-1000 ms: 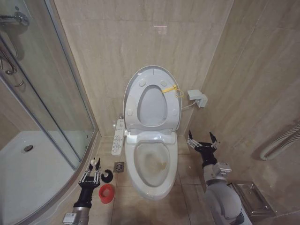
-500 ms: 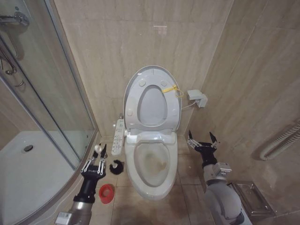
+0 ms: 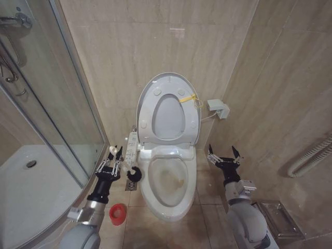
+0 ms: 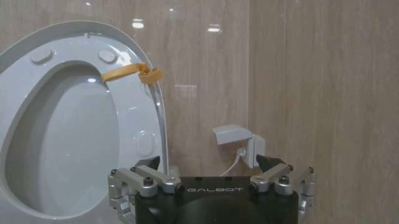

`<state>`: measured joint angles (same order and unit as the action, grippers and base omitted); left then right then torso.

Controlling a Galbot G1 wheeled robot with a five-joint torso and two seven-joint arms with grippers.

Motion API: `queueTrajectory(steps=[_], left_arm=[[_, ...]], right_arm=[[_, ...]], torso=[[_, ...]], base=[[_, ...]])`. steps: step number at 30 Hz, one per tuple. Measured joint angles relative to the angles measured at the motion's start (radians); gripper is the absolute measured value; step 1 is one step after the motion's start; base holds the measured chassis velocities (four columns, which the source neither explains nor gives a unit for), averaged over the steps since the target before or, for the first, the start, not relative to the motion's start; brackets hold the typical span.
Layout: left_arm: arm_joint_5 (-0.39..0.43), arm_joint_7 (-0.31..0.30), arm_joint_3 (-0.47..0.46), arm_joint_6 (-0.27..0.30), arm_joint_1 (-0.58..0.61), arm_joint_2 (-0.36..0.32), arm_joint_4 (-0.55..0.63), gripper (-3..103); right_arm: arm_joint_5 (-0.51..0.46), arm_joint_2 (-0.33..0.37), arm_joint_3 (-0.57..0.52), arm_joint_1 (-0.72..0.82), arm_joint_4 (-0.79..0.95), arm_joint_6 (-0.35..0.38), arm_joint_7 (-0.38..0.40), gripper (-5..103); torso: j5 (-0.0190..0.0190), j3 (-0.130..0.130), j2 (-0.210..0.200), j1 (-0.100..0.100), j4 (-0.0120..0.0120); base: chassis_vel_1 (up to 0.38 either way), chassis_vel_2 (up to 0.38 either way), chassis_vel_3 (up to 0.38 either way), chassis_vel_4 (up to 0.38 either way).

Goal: Open the toilet lid, clean the toilet bowl with a toilet brush, close the toilet lid, and flush.

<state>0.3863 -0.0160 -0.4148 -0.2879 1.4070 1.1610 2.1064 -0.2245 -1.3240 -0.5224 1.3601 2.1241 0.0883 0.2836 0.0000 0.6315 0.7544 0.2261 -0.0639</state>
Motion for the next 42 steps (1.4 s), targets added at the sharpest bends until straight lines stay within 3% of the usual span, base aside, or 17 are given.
queueTrajectory(steps=[11, 22, 34, 42], left_arm=[[0.044, 0.007, 0.159, 0.039, -0.201, 0.0, -0.132, 21], [0.008, 0.005, 0.372, 0.047, -0.466, 0.056, -0.395, 21], [-0.093, -0.009, 0.477, 0.031, -0.594, 0.117, -0.623, 21], [-0.115, -0.012, 0.519, -0.009, -0.617, 0.152, -0.697, 21]], right_arm=[[0.0, 0.0, 0.0, 0.0, 0.0, 0.0, 0.0, 100], [0.0, 0.0, 0.0, 0.0, 0.0, 0.0, 0.0, 100], [0.0, 0.0, 0.0, 0.0, 0.0, 0.0, 0.0, 100], [0.0, 0.0, 0.0, 0.0, 0.0, 0.0, 0.0, 100]], torso=[[-0.0001, 0.0, 0.0, 0.0, -0.0002], [0.0003, 0.0, 0.0, 0.0, -0.0001], [0.0003, 0.0, 0.0, 0.0, -0.0001], [0.0002, 0.0, 0.0, 0.0, -0.0001]], base=[[0.0, 0.0, 0.0, 0.0], [0.0, 0.0, 0.0, 0.0], [0.0, 0.0, 0.0, 0.0], [0.0, 0.0, 0.0, 0.0]])
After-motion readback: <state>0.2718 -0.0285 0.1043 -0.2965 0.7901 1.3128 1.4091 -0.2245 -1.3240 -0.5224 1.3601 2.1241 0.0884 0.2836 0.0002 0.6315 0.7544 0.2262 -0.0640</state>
